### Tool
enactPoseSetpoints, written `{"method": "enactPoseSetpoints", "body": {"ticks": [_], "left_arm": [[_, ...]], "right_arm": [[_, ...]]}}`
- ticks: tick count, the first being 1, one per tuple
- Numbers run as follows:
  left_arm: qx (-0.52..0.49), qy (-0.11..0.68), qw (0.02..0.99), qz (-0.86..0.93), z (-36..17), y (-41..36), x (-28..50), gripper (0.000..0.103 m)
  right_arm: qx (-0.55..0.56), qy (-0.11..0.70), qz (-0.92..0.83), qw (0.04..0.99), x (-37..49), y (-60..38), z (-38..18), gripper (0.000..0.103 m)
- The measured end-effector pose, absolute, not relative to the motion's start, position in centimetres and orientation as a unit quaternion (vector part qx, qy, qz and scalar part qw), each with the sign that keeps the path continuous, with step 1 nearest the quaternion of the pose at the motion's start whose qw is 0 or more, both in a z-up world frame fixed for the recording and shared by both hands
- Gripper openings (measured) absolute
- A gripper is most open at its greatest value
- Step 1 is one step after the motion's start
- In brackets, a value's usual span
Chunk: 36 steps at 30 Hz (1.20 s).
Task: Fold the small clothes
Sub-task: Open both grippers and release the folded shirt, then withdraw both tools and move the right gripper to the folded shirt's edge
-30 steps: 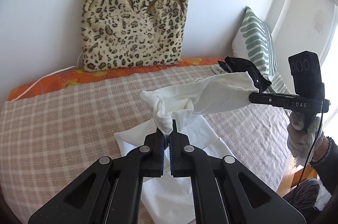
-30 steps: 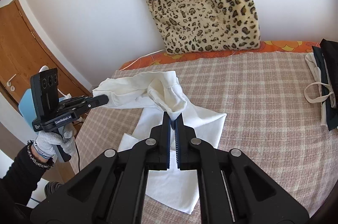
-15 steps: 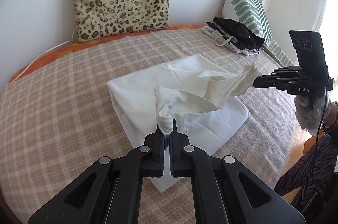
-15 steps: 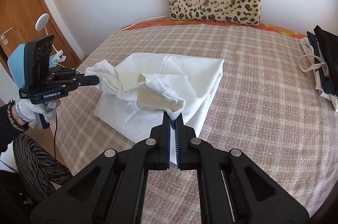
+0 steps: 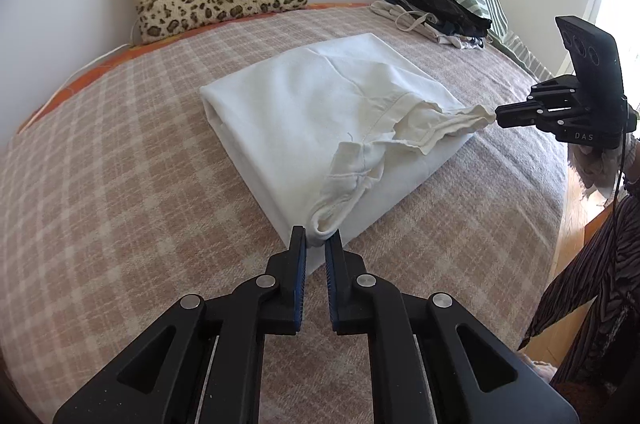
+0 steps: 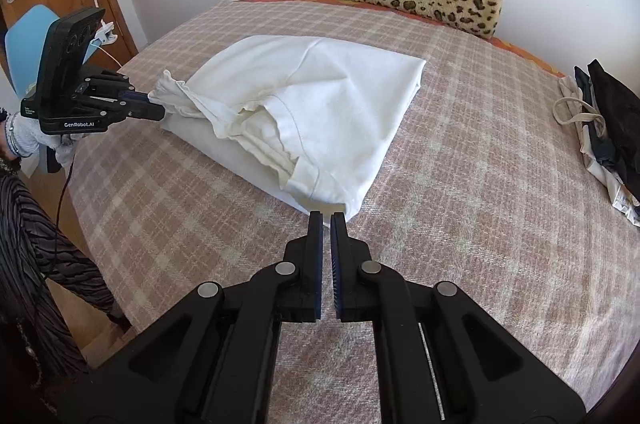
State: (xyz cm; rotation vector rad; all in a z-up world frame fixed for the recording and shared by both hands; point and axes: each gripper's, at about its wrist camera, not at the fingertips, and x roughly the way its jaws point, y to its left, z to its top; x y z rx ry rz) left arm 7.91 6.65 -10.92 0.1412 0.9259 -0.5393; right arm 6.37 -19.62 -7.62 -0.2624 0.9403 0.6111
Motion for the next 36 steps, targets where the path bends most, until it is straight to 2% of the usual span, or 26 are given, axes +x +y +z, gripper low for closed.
{"method": "enactPoseSetpoints", "body": {"ticks": [4,7,12,15,17,19,22,28,31,36], "left_arm": [[0.08,0.441,0.859,-0.247,-10.8,7.5,6.6,0.008],[0.049,0.432,0.866,-0.247,-10.0,8.4,6.5,0.008],[-0.095,0.462,0.847,-0.247,-10.1,10.1,8.6,0.013],[-0.181,0.475,0.828,-0.237,-10.5,11.1,9.6,0.013],[-0.209,0.463,0.832,-0.223,-10.0,11.3,9.9,0.013],[-0.195,0.447,0.844,-0.223,-8.9,10.4,10.3,0.013],[-0.161,0.446,0.843,-0.255,-8.4,7.5,11.3,0.014],[-0.1,0.495,0.816,-0.281,-11.9,3.9,12.0,0.014],[-0.051,0.49,0.82,-0.291,-12.0,3.5,10.6,0.014],[-0.048,0.494,0.819,-0.289,-12.1,5.0,9.5,0.014]], "right_arm": [[-0.124,0.437,0.301,0.839,4.8,-19.5,-6.7,0.005],[-0.118,0.424,0.305,0.844,4.5,-19.0,-6.1,0.005],[-0.091,0.43,0.325,0.837,5.3,-16.6,-6.0,0.008],[-0.076,0.429,0.332,0.837,6.0,-15.2,-6.0,0.013],[-0.081,0.423,0.322,0.843,6.4,-14.6,-5.9,0.022],[-0.071,0.427,0.312,0.845,7.2,-14.7,-6.0,0.026],[-0.07,0.435,0.304,0.845,8.5,-14.9,-6.3,0.026],[-0.078,0.469,0.287,0.832,9.1,-15.9,-7.8,0.027],[-0.076,0.48,0.287,0.825,8.8,-17.1,-8.3,0.027],[-0.044,0.479,0.271,0.834,8.1,-19.7,-7.4,0.027]]}}
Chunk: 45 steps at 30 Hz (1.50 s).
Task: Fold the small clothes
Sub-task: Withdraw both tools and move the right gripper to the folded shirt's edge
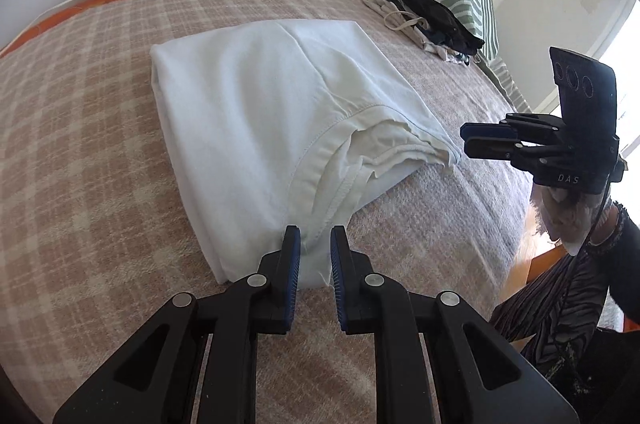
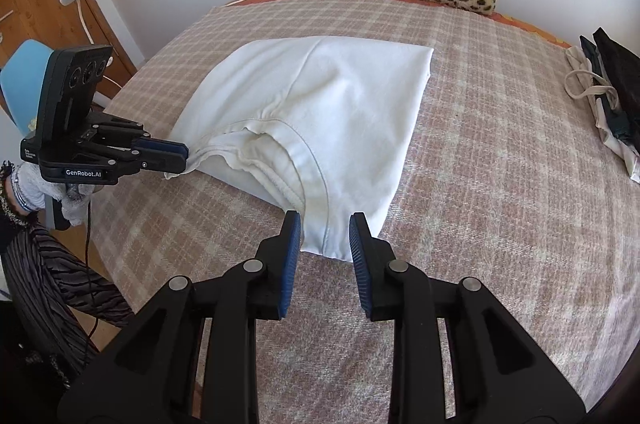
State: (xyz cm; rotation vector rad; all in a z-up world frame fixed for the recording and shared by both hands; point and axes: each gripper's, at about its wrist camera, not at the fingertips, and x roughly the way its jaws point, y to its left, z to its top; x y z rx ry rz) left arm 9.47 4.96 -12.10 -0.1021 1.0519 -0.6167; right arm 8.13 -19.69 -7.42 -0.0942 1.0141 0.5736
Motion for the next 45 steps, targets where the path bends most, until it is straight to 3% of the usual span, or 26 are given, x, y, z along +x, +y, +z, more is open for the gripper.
{"method": "enactPoseSetpoints", "body": {"ticks": [1,5,10,14,17,19,21,22,25,36,40,45], "left_arm": [[-0.05,0.49,0.822,-0.287,-11.9,5.2,9.4,0.014],[-0.054,0.468,0.841,-0.265,-10.8,6.3,9.1,0.014],[-0.093,0.465,0.853,-0.22,-10.4,8.6,10.1,0.014],[-0.13,0.487,0.837,-0.21,-11.3,9.5,10.5,0.014],[-0.131,0.51,0.826,-0.198,-12.3,9.2,10.6,0.027],[-0.122,0.515,0.826,-0.194,-12.7,8.8,10.6,0.027],[-0.107,0.517,0.827,-0.19,-12.9,8.2,10.7,0.027],[-0.097,0.515,0.831,-0.189,-12.9,8.0,10.7,0.027],[-0.073,0.513,0.836,-0.184,-12.8,7.4,10.7,0.027],[-0.067,0.5,0.846,-0.173,-12.0,7.9,10.4,0.027],[-0.062,0.48,0.858,-0.17,-10.5,8.3,10.9,0.027],[-0.11,0.459,0.868,-0.154,-9.3,10.1,13.9,0.027]], "right_arm": [[-0.026,0.481,0.262,0.836,8.3,-20.4,-7.1,0.027],[0.082,0.496,0.228,0.834,9.1,-23.9,-6.9,0.047],[0.185,0.528,0.239,0.793,9.8,-26.0,-8.5,0.048],[0.185,0.548,0.249,0.777,9.7,-25.0,-9.5,0.047],[0.199,0.561,0.253,0.763,9.9,-24.5,-10.3,0.047],[0.214,0.565,0.251,0.756,10.1,-24.5,-10.7,0.045],[0.212,0.568,0.248,0.756,10.3,-24.3,-10.9,0.027],[0.213,0.568,0.25,0.755,10.4,-24.2,-10.9,0.013],[0.212,0.558,0.254,0.761,10.3,-24.1,-10.2,0.007],[0.139,0.553,0.237,0.786,9.9,-24.8,-9.3,0.007],[0.135,0.522,0.235,0.809,10.3,-25.4,-7.5,0.025],[0.129,0.491,0.235,0.829,11.3,-24.3,-6.5,0.026]]}}
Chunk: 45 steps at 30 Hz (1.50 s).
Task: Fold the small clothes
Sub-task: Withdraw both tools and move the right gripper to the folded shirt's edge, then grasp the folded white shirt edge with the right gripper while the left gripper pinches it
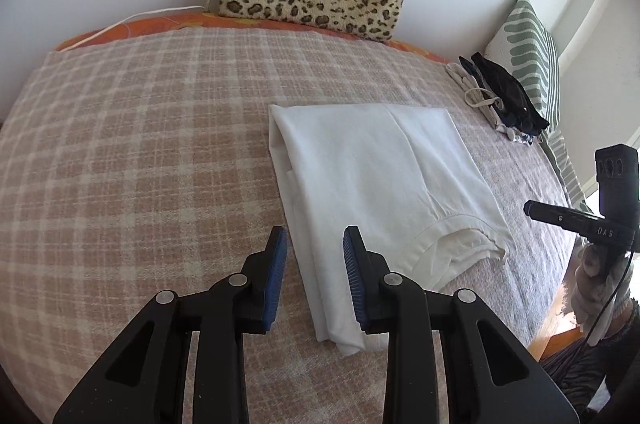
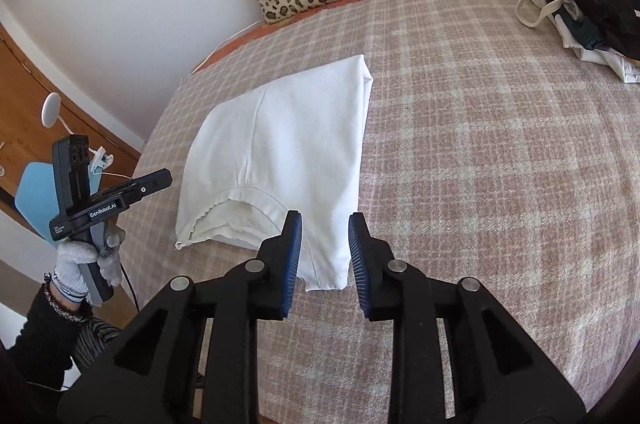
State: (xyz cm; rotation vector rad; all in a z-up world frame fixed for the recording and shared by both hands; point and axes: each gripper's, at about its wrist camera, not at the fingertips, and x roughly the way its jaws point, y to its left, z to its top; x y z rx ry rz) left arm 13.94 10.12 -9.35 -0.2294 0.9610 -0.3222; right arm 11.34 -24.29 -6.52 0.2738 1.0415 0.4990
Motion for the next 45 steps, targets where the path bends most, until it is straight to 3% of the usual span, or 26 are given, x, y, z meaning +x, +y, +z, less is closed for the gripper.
{"method": "enactPoseSetpoints", "body": {"ticks": [7,18,28,30,31,32,33,38,45], "left_arm": [[-0.119,0.433,0.882,-0.141,-9.2,10.4,18.8,0.027],[-0.058,0.448,0.887,-0.096,-11.3,9.6,23.4,0.027],[-0.025,0.454,0.888,-0.075,-12.5,10.6,23.9,0.027],[-0.023,0.453,0.888,-0.079,-12.4,10.6,23.9,0.027],[-0.023,0.452,0.888,-0.081,-12.4,10.6,23.9,0.028],[-0.024,0.451,0.888,-0.081,-12.3,10.6,23.9,0.034],[-0.023,0.452,0.888,-0.079,-12.3,10.5,23.9,0.045],[-0.047,0.457,0.884,-0.087,-12.1,11.1,24.3,0.05],[-0.213,0.464,0.851,-0.126,-12.0,14.8,25.1,0.054]], "right_arm": [[0.08,0.461,0.275,0.84,11.7,-19.5,-5.9,0.026],[-0.029,0.501,0.301,0.811,10.9,-14.6,-9.3,0.026],[0.007,0.51,0.326,0.796,10.5,-17.7,-8.7,0.026],[0.029,0.502,0.326,0.8,10.6,-18.8,-7.9,0.031],[0.035,0.497,0.32,0.806,10.8,-19.4,-7.5,0.044],[0.037,0.49,0.31,0.814,10.9,-20.0,-7.2,0.055],[0.039,0.486,0.302,0.819,11.2,-20.6,-7.0,0.058],[0.091,0.502,0.269,0.817,12.4,-23.5,-7.7,0.06],[0.143,0.522,0.263,0.799,12.9,-25.0,-9.2,0.06]]}}
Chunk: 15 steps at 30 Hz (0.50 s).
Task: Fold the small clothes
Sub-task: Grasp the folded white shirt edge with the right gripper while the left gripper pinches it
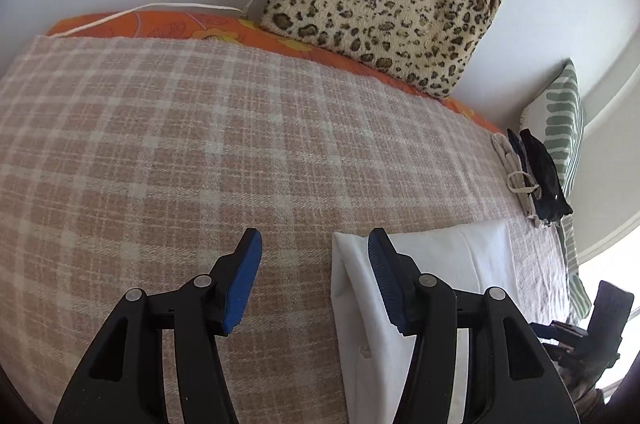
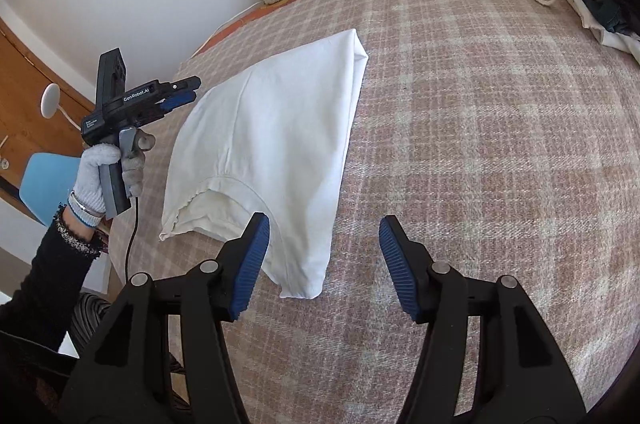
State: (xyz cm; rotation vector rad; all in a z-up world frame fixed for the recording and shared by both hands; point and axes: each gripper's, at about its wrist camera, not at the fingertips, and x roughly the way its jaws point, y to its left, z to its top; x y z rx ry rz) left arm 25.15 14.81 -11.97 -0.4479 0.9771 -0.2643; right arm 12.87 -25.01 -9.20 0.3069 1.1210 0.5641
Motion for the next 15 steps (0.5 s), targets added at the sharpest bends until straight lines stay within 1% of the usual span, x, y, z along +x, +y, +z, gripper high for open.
{"method": "enactPoseSetpoints", "body": {"ticks": [3,6,15], "left_arm": [[-0.284,0.463,0.825,-0.156,-12.2,16.0,25.4,0.054],[-0.314,0.475,0.802,-0.182,-12.9,16.1,25.5,0.054],[-0.328,0.499,0.779,-0.19,-14.5,15.7,25.1,0.054]], "right_arm": [[0.167,0.53,0.272,0.785,13.0,-25.0,-9.6,0.061],[0.184,0.539,0.277,0.774,13.0,-24.9,-10.1,0.061],[0.248,0.554,0.28,0.744,13.8,-25.8,-11.2,0.061]]}}
